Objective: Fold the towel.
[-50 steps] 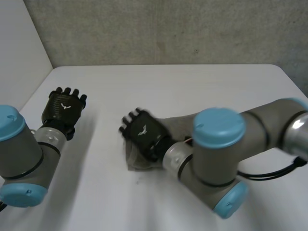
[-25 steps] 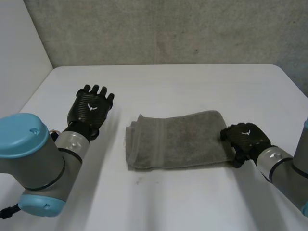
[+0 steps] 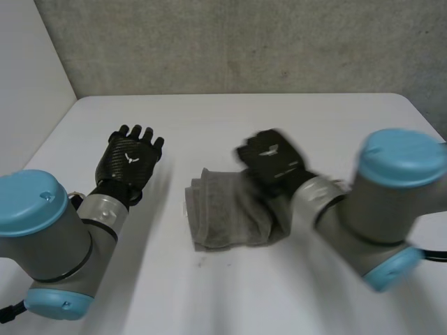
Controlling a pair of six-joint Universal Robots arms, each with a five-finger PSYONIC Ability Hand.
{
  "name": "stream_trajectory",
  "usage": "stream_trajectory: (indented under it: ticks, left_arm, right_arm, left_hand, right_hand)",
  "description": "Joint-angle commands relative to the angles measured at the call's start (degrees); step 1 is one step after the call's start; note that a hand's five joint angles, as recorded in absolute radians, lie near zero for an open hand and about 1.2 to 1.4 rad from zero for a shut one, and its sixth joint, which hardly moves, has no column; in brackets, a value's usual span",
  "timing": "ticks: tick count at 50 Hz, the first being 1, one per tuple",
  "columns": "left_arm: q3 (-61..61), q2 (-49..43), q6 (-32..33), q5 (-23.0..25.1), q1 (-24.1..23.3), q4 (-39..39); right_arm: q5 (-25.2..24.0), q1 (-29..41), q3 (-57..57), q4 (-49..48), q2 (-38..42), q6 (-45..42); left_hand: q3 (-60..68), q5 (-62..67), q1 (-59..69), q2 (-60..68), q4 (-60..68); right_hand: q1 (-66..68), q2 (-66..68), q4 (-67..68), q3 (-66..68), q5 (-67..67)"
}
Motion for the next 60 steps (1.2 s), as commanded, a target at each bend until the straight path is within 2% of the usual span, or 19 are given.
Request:
stream_trajectory:
  ticks: [1, 4, 7, 8, 9, 10, 11, 15, 18, 19, 20, 21, 26, 28, 29, 36, 41, 47, 60]
  left_arm:
    - [-0.68, 0.81, -0.07, -0.1, 0.63, 0.0]
    - [-0.68, 1.17, -0.07, -0.19, 0.8, 0.0]
    - [-0.68, 2.05, -0.07, -0.01, 0.8, 0.0]
    - [-0.59, 2.13, -0.16, -0.01, 0.8, 0.0]
    - [-0.59, 2.13, -0.16, -0.01, 0.8, 0.0]
    - [-0.33, 2.22, -0.16, -0.01, 0.8, 0.0]
    - [0.11, 2.22, -0.16, 0.08, 0.71, 0.0]
    - [0.99, 2.22, -0.07, 0.16, 0.19, 0.0]
    - [2.83, 2.22, -0.24, 0.08, -0.25, -0.26]
    - [3.71, 2.13, -0.85, 0.08, -0.78, -0.26]
    - [3.72, 2.13, -0.86, 0.08, -0.78, -0.26]
    - [4.67, 2.13, -2.25, 0.08, -1.65, -0.35]
    - [8.46, 1.52, -10.0, -0.19, -3.68, -1.14]
    - [11.09, 0.38, -15.86, -0.1, -4.55, -3.58]
    - [11.1, 0.38, -15.89, -0.1, -4.56, -3.6]
    - [19.26, -7.78, -28.87, 0.08, -7.63, -15.44]
    - [21.03, -12.97, -33.9, -0.1, -7.72, -19.41]
    - [20.77, -16.23, -34.17, -0.19, -7.64, -20.47]
    - [19.8, -17.37, -33.99, 0.08, -7.64, -20.74]
  right_arm:
    - [0.21, 13.13, -5.45, 1.57, 8.65, -2.61]
    - [1.0, 14.88, -6.77, 2.8, 11.9, -4.46]
    - [4.51, 14.88, -8.17, 3.86, 12.25, -4.9]
    - [6.95, 14.88, -8.52, 4.29, 11.38, -4.55]
    - [6.98, 14.88, -8.52, 4.3, 11.37, -4.55]
    - [9.06, 14.88, -8.61, 4.38, 9.9, -3.94]
    - [10.65, 14.45, -8.61, 4.38, 7.97, -2.97]
    - [12.34, 12.33, -8.08, 4.47, 4.34, -0.06]
    - [12.42, 10.14, -7.21, 5.26, 1.53, 4.15]
    - [12.42, 9.27, -6.94, 6.22, 0.49, 6.33]
    - [12.42, 9.26, -6.94, 6.23, 0.48, 6.35]
    - [12.34, 8.3, -6.85, 7.88, -0.13, 8.53]
    - [11.9, 4.51, -7.29, 13.35, -0.4, 14.09]
    - [10.24, 2.41, -7.82, 15.71, 0.3, 16.97]
    - [10.23, 2.4, -7.82, 15.72, 0.3, 16.99]
    - [2.85, -1.46, -7.91, 16.16, 4.86, 20.5]
    - [1.8, -2.43, -9.05, 16.07, 8.46, 19.89]
    - [1.88, -2.78, -11.59, 16.33, 14.0, 18.66]
    - [2.84, -3.84, -12.04, 16.33, 12.78, 12.43]
  left_hand:
    - [0.37, -0.58, 0.56, 0.77, 0.77]
    - [0.2, -0.75, 0.39, 0.61, 0.6]
    - [0.2, -0.75, 0.39, 0.61, 0.6]
    - [0.2, -0.75, 0.39, 0.61, 0.6]
    - [0.2, -0.75, 0.39, 0.61, 0.6]
    - [0.2, -0.75, 0.39, 0.61, 0.6]
    - [0.2, -0.75, 0.39, 0.61, 0.6]
    - [0.03, -0.92, 0.22, 0.44, 0.43]
    - [0.03, -0.92, 0.22, 0.44, 0.43]
    - [0.2, -0.75, 0.39, 0.6, 0.6]
    - [0.2, -0.75, 0.39, 0.61, 0.6]
    - [0.37, -0.58, 0.56, 0.77, 0.77]
    - [1.21, 0.26, 1.4, 1.61, 1.61]
    - [1.88, 0.93, 2.07, 2.29, 2.28]
    - [1.88, 0.93, 2.07, 2.29, 2.28]
    - [1.88, 0.93, 2.07, 2.29, 2.28]
    - [1.88, 0.93, 2.07, 2.29, 2.28]
    - [1.88, 0.93, 2.07, 2.29, 2.28]
    - [1.88, 0.93, 2.07, 2.29, 2.28]
  right_hand:
    - [28.45, 12.96, 11.82, 12.4, 13.87]
    - [28.45, 12.96, 11.82, 12.4, 13.87]
    - [23.8, 8.31, 7.17, 7.75, 9.22]
    - [7.15, -8.34, -9.48, -8.91, -7.44]
    - [6.98, -8.51, -9.65, -9.07, -7.6]
    - [-7.01, -22.5, -23.64, -23.06, -21.59]
    - [-13.14, -28.64, -29.78, -29.2, -27.73]
    - [-15.56, -31.05, -32.19, -31.62, -30.14]
    - [-23.8, -39.3, -40.43, -39.86, -38.39]
    - [-32.63, -48.12, -49.26, -48.68, -47.21]
    - [-32.71, -48.21, -49.35, -48.77, -47.3]
    - [-40.71, -56.2, -57.34, -56.77, -55.3]
    - [-41.55, -57.04, -58.18, -57.6, -56.13]
    - [-41.55, -57.04, -58.18, -57.6, -56.13]
    - [-41.55, -57.04, -58.18, -57.6, -56.13]
    - [-41.55, -57.04, -58.18, -57.6, -56.13]
    - [-41.55, -57.04, -58.18, -57.6, -56.13]
    - [-41.55, -57.04, -58.18, -57.6, -56.13]
    - [-41.55, -57.04, -58.18, -57.6, -56.13]
